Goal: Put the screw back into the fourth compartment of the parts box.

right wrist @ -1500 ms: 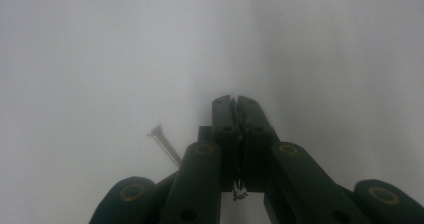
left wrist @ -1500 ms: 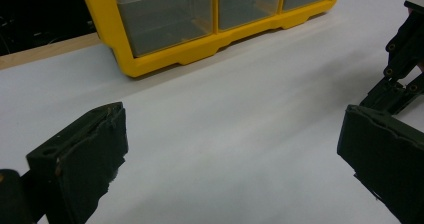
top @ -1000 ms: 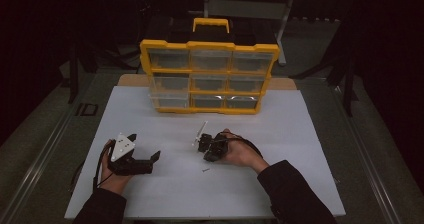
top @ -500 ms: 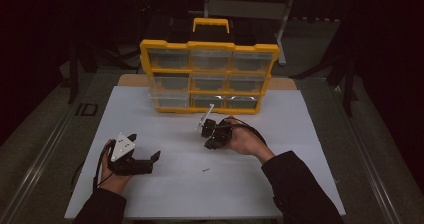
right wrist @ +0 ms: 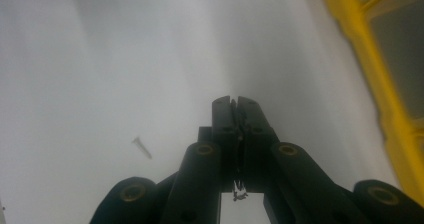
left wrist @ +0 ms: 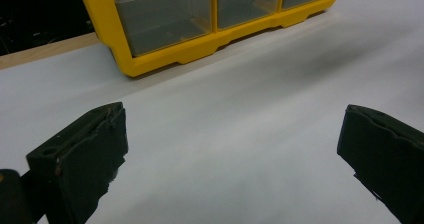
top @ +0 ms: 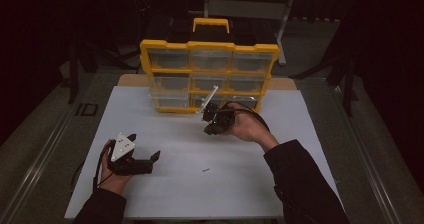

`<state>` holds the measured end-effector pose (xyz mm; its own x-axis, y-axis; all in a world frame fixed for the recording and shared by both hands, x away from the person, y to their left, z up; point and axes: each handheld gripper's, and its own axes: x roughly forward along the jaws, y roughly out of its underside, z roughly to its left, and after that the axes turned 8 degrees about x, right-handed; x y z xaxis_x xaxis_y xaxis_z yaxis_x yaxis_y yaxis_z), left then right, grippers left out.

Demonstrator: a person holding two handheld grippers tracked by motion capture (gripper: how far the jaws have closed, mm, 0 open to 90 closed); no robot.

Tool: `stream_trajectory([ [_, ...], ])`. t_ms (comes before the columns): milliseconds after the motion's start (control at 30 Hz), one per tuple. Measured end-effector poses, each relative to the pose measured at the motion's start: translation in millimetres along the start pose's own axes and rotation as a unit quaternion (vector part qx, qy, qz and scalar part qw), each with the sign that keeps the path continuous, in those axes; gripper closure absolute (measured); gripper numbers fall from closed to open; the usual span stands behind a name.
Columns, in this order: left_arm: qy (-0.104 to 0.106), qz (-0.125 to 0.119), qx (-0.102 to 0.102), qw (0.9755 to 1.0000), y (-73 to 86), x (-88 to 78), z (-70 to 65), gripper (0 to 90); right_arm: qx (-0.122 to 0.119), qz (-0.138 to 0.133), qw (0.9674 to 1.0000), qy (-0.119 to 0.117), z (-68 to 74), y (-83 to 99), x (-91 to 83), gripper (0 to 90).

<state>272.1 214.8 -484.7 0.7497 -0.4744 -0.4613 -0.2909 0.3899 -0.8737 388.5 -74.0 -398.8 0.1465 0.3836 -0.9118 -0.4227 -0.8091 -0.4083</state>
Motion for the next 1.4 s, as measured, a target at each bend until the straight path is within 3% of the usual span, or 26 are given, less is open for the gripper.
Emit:
stream_trajectory([
  [167,-0.003,0.006,0.002,1.0000,0.0,0.5,-0.1,0.6,0.002,-0.013,0.9999,0.004,-3.4,-9.3,-15.2,87.7],
  [800,-0.003,0.005,0.002,1.0000,-0.1,0.3,-0.1,0.8,0.004,-0.051,0.9986,0.013,-11.1,-38.2,-48.0,87.7],
  [1400,-0.003,0.005,0.003,1.0000,-0.1,0.4,0.0,0.8,0.023,-0.061,0.9977,0.016,-25.7,-56.4,-67.3,87.7],
])
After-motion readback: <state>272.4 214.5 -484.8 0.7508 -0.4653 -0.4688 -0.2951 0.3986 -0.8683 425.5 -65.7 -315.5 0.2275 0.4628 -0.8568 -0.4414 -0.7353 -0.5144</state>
